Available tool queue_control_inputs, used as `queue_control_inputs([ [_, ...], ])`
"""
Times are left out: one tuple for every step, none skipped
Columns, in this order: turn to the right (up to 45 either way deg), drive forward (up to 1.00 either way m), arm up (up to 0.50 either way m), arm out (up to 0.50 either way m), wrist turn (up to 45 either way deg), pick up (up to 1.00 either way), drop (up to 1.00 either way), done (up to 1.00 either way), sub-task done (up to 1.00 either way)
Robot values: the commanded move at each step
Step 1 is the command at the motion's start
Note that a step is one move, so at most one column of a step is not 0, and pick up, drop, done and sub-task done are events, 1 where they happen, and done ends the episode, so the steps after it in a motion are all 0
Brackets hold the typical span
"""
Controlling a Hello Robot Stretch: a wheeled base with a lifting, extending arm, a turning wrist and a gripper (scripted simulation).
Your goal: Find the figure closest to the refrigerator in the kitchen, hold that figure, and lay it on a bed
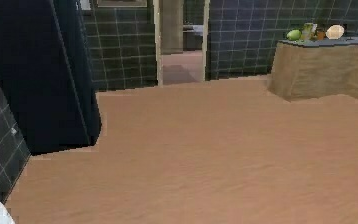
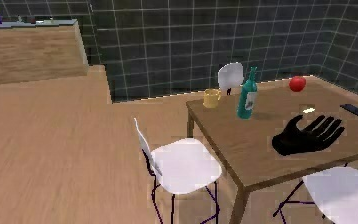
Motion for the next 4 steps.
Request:
queue_control_inputs([
  [-12.0,0.00,0.00,0.00,0.0,0.00,0.00,0.00,0.00],
  [0.0,0.15,0.00,0.00,0.0,0.00,0.00,0.00,0.00],
  [-12.0,0.00,0.00,0.00,0.0,0.00,0.00,0.00,0.00],
  [0.0,1.00,0.00,0.00,0.0,0.00,0.00,0.00,0.00],
])
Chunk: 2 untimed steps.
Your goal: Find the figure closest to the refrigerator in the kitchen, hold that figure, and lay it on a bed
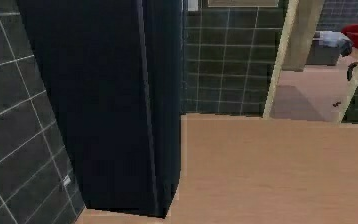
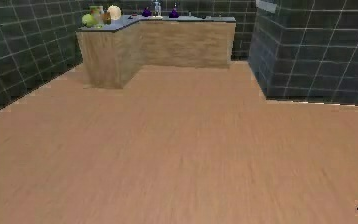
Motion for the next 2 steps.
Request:
queue_control_inputs([
  [-27.0,0.00,0.00,0.00,0.0,0.00,0.00,0.00,0.00],
  [0.0,0.25,0.00,0.00,0.0,0.00,0.00,0.00,0.00],
])
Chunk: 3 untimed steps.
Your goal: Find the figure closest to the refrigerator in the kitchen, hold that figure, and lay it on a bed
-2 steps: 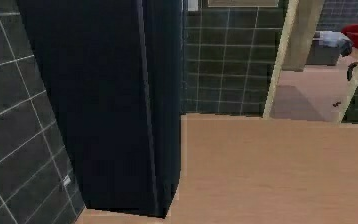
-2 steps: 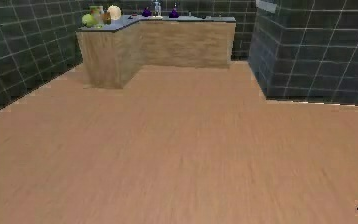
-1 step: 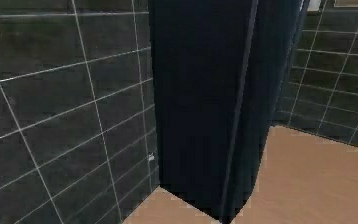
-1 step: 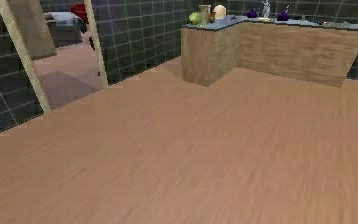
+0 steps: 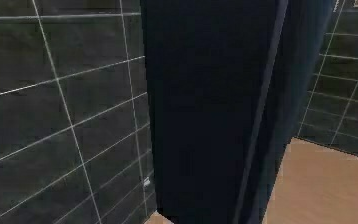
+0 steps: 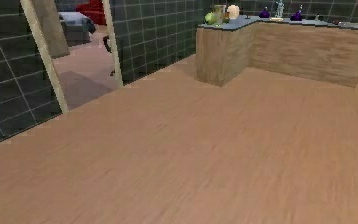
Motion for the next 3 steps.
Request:
queue_control_inputs([
  [45.0,0.00,0.00,0.00,0.0,0.00,0.00,0.00,0.00],
  [45.0,0.00,0.00,0.00,0.0,0.00,0.00,0.00,0.00],
  [33.0,0.00,0.00,0.00,0.0,0.00,0.00,0.00,0.00],
])
